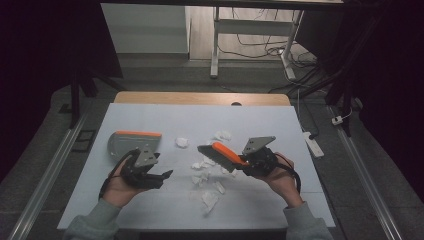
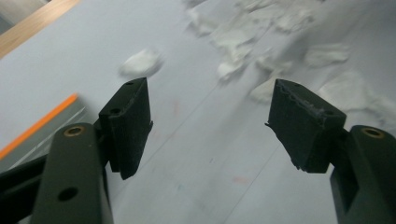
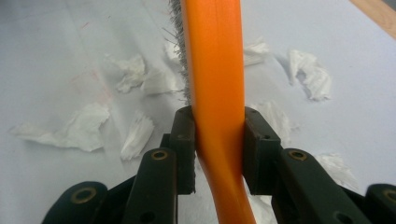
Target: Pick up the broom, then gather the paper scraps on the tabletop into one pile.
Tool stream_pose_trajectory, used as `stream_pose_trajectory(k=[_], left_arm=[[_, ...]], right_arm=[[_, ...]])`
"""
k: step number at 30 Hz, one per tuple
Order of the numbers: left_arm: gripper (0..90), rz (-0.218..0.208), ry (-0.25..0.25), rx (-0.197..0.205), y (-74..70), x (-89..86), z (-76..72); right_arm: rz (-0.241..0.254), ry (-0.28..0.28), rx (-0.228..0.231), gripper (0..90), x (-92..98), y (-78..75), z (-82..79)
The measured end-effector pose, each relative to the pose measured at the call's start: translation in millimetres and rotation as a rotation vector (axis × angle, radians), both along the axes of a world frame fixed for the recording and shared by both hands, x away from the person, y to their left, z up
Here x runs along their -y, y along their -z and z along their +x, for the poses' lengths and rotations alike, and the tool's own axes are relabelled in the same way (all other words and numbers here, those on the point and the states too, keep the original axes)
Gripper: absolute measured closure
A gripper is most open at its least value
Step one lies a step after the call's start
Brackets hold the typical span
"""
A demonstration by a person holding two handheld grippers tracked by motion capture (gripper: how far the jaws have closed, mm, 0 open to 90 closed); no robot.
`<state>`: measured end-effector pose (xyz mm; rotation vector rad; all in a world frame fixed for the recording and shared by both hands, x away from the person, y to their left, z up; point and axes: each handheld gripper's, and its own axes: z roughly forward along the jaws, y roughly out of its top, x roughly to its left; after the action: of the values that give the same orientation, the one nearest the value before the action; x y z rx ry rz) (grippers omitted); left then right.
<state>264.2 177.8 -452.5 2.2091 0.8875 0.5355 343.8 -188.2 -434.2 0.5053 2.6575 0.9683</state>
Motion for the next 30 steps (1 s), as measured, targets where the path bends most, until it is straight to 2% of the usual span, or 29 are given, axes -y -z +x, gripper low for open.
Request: stream_pose_trajectory(k=[2, 5, 8, 11, 14, 17, 23, 30], left_arm=[[31.2, -0.021, -0.029, 0.007, 5.0, -9.3, -4.4], [31.8, -0.024, -0.063, 0.006, 11.4, -19.6, -6.6], [32.3, -0.046, -0.093, 0.011, 18.1, -27.9, -9.3], [31.6, -0.058, -0.099, -0.006, 23.9, -33.3, -10.3], [28.8, -0.059, -0.112, -0.01, 28.8, -36.1, -12.8], [27.3, -0.081, -0.136, -0.013, 32.9, -43.0, -15.2], [26.8, -0.11, -0.167, -0.018, 40.3, -55.3, -18.2], [25.2, -0.113, -0.181, -0.023, 42.8, -58.3, -18.0]], right_arm=[[0.017, 0.023, 0.007, 69.3, 1.6, -0.5, 0.1], [0.034, 0.03, 0.008, 69.3, 4.3, -1.5, 0.7], [0.038, 0.037, 0.01, 69.3, 6.9, -2.6, 1.6], [0.04, 0.053, 0.014, 69.3, 9.4, -3.1, 2.8], [0.049, 0.073, 0.012, 69.3, 12.4, -3.2, 4.2], [0.054, 0.091, 0.009, 69.3, 16.9, -3.1, 5.7], [0.063, 0.16, 0.015, 69.3, 27.4, -5.0, 9.3], [0.08, 0.221, 0.028, 69.3, 38.9, -8.4, 11.8]])
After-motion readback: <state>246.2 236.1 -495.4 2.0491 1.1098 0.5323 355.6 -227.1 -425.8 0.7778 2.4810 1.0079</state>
